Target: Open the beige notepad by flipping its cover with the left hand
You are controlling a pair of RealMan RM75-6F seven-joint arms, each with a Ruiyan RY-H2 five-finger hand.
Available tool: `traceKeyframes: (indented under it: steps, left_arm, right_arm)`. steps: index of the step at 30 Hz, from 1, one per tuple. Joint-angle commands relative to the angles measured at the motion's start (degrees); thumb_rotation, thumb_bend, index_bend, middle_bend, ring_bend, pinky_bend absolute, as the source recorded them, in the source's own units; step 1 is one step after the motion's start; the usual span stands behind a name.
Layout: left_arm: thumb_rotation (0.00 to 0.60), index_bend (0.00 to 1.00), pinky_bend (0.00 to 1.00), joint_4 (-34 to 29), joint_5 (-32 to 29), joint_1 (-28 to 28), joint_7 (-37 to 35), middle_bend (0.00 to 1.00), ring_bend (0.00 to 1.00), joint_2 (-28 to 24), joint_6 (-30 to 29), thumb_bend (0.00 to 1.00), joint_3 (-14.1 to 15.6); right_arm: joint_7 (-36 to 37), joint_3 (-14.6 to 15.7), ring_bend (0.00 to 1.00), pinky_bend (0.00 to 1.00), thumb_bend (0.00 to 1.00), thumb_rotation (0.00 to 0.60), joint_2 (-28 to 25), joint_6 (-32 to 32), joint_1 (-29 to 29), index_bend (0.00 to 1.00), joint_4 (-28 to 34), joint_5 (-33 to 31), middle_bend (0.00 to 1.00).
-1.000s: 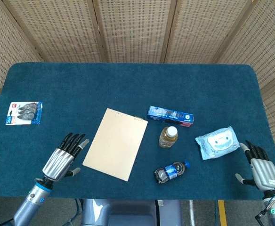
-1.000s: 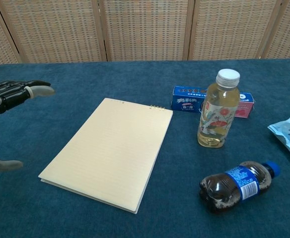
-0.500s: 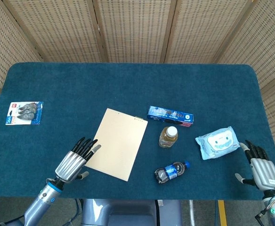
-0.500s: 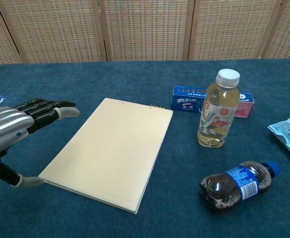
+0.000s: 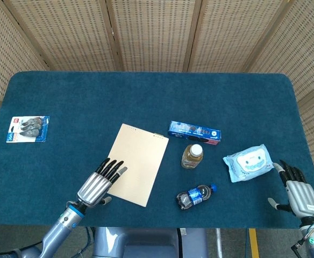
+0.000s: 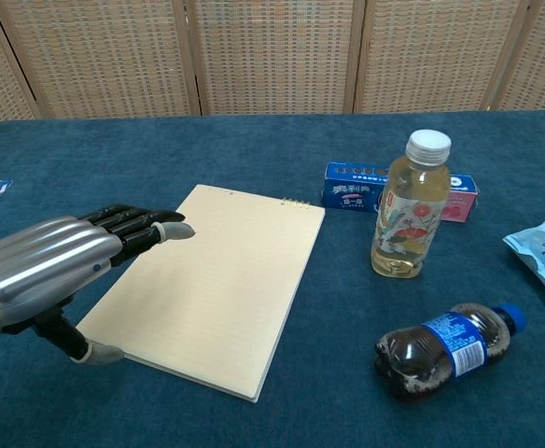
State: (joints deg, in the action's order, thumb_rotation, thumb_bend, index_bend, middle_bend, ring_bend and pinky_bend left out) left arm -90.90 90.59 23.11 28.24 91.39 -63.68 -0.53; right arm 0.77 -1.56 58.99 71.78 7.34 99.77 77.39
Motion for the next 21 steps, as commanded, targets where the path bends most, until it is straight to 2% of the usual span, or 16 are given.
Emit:
traceKeyframes:
  steps: [1, 5, 11, 21]
  left_arm:
    - [0.600, 0.02, 0.00, -0.2, -0.8, 0.5, 0.9, 0.00, 0.00, 0.6, 0.6, 0.09, -0.2]
    - [0.600, 0.03, 0.00, -0.5, -1.6, 1.2, 1.9, 0.00, 0.00, 1.2, 1.4, 0.10, -0.2]
    - [0.600, 0.11, 0.00, -0.7, -2.1, 1.7, 3.5, 0.00, 0.00, 2.0, 1.8, 0.16, 0.3]
    - [0.600, 0.11, 0.00, 0.1, -2.8, 2.0, 5.5, 0.00, 0.00, 3.1, 1.7, 0.27, 1.4]
  right_arm:
    - [0.3, 0.0, 0.00, 0.00, 0.26, 0.600, 0.0, 0.0, 0.0, 0.00, 0.0, 0.1, 0.00]
    - [0.6, 0.0, 0.00, 0.00, 0.26, 0.600, -0.1, 0.0, 0.0, 0.00, -0.1, 0.2, 0.00]
    - [1.1, 0.0, 0.00, 0.00, 0.26, 0.600, -0.1, 0.0, 0.0, 0.00, -0.1, 0.3, 0.00]
    - [1.5, 0.0, 0.00, 0.00, 0.26, 0.600, -0.1, 0.0, 0.0, 0.00, -0.2, 0.4, 0.00]
